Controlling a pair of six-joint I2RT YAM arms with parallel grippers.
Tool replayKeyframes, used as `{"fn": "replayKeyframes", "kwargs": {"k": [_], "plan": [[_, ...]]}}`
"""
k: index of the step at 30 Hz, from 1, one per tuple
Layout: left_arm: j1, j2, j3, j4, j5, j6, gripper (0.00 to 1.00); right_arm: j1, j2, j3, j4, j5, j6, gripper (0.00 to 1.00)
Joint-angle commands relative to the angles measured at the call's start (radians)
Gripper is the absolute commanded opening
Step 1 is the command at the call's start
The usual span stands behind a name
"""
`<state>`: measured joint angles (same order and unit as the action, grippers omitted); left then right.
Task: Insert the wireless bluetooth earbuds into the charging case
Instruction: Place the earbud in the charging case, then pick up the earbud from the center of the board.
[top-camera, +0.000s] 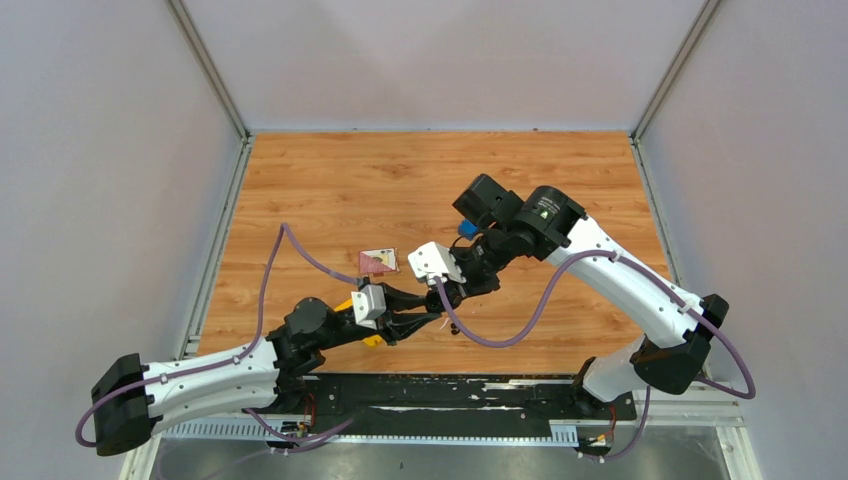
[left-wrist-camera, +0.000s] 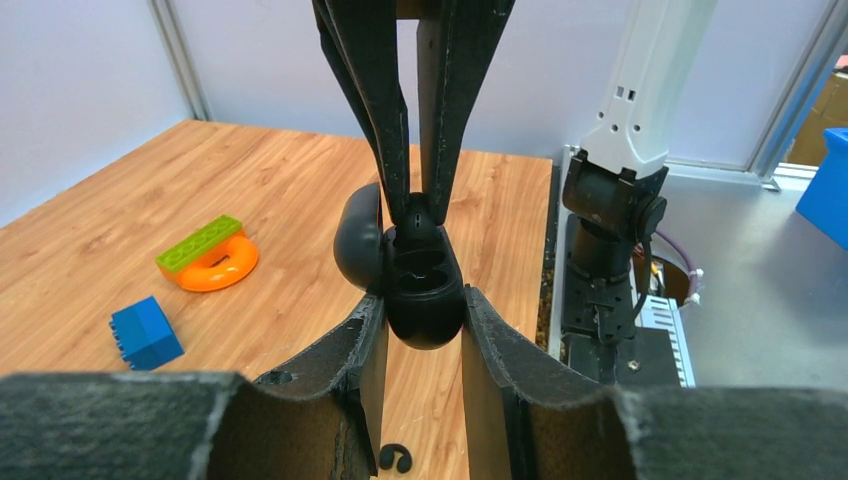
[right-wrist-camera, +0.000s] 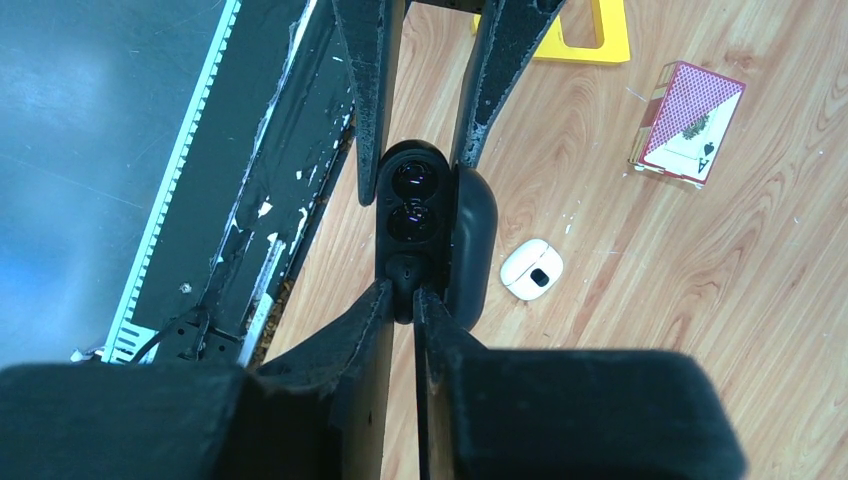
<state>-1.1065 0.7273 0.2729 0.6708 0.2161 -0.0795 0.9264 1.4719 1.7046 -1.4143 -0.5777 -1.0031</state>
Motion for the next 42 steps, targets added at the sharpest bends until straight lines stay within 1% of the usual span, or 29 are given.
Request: {"fn": "replayKeyframes", "kwargs": {"k": [1,4,7,15,20,24,26,28,31,34,35,39,42], "plan": [[-0.004,-0.012,0.0,0.058,-0.011,-0.006,0.0,0.005,0.002,0.01,0.029,-0.034,0.012,0.16],[-0.005,-0.011,0.0,0.055,-0.011,-0.006,0.0,0.005,-0.007,0.007,0.042,-0.016,0.016,0.22],[-0.005,-0.011,0.0,0.05,-0.016,-0.006,0.0,0.004,-0.026,0.038,0.036,0.002,0.006,0.32],[-0.005,-0.02,-0.001,0.032,-0.038,-0.005,0.0,0.005,-0.076,0.139,-0.039,-0.02,0.018,0.34],[-0.005,-0.028,-0.005,0.031,-0.057,-0.011,0.0,0.004,-0.16,0.095,-0.055,0.007,0.031,0.35],[-0.004,-0.044,-0.005,0.035,-0.086,-0.039,0.0,-0.019,-0.208,0.029,-0.032,0.03,0.061,0.32],[-0.005,-0.072,-0.005,0.029,-0.124,-0.053,0.0,-0.071,-0.224,-0.007,-0.01,-0.009,0.071,0.31],[-0.005,-0.106,0.0,0.0,-0.19,-0.063,0.0,-0.161,-0.237,-0.069,0.031,-0.07,0.075,0.29],[-0.005,-0.175,0.005,-0.028,-0.273,-0.063,0.0,-0.273,-0.245,-0.191,0.089,-0.175,0.063,0.28],[-0.004,-0.241,0.029,-0.095,-0.336,-0.051,0.0,-0.287,-0.24,-0.349,0.163,-0.181,0.022,0.25],[-0.005,-0.26,0.041,-0.119,-0.348,-0.046,0.0,-0.287,-0.236,-0.401,0.213,-0.17,0.027,0.25],[-0.005,-0.323,0.093,-0.226,-0.381,-0.032,0.0,-0.293,-0.179,-0.54,0.399,-0.117,0.211,0.21],[-0.004,-0.356,0.126,-0.29,-0.394,-0.02,0.0,-0.326,-0.145,-0.646,0.529,-0.13,0.461,0.23]]}}
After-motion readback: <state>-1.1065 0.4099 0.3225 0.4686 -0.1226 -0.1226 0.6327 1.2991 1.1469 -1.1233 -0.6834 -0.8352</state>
